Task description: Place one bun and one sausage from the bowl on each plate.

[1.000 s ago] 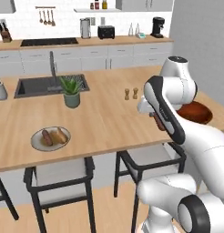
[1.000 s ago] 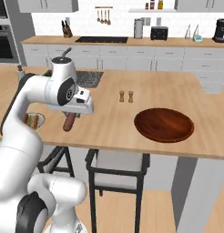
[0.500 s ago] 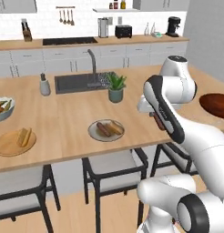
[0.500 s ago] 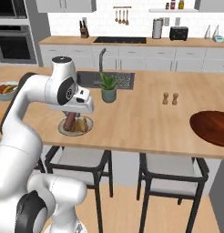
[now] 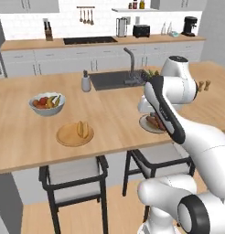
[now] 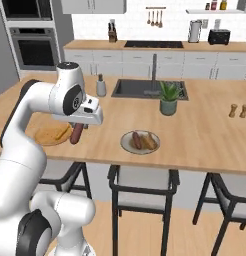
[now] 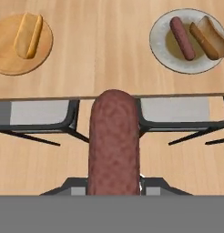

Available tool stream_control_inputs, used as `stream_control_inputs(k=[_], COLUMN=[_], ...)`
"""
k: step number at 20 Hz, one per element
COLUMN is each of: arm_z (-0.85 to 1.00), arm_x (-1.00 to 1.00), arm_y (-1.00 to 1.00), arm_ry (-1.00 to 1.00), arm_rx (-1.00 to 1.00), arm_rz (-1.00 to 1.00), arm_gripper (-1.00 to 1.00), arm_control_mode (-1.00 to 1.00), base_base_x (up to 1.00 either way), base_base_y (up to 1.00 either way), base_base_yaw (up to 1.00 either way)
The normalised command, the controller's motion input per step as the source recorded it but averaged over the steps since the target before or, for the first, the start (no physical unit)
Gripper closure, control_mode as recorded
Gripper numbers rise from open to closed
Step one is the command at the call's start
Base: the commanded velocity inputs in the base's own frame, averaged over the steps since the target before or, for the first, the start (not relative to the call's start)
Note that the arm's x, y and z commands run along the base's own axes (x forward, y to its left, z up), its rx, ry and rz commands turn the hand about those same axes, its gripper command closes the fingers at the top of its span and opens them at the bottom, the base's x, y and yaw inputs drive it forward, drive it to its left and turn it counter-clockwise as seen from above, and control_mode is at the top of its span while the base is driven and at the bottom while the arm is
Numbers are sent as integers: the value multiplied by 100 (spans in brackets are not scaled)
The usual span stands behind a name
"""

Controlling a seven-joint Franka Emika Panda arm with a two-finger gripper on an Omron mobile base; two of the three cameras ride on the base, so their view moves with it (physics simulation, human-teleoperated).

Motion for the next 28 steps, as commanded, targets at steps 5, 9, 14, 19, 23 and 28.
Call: stream_control_inputs(k=[5,9,14,19,23,28], arm_z=[0,0,0,0,0,0], arm_x=[0,0,0,0,0,0], arm_y=[0,0,0,0,0,0], arm_ry=[0,0,0,0,0,0], arm_rx=[0,0,0,0,0,0], arm_rz=[0,0,0,0,0,0], arm_gripper=[100,100,100,100,100,100], arm_control_mode=[100,100,100,100,100,100], base_base_x=[5,9,31,50,23,49], base_base_y=[100,100,64,23,-40,-20], base_base_yaw=[-2,-2,0,0,1,0])
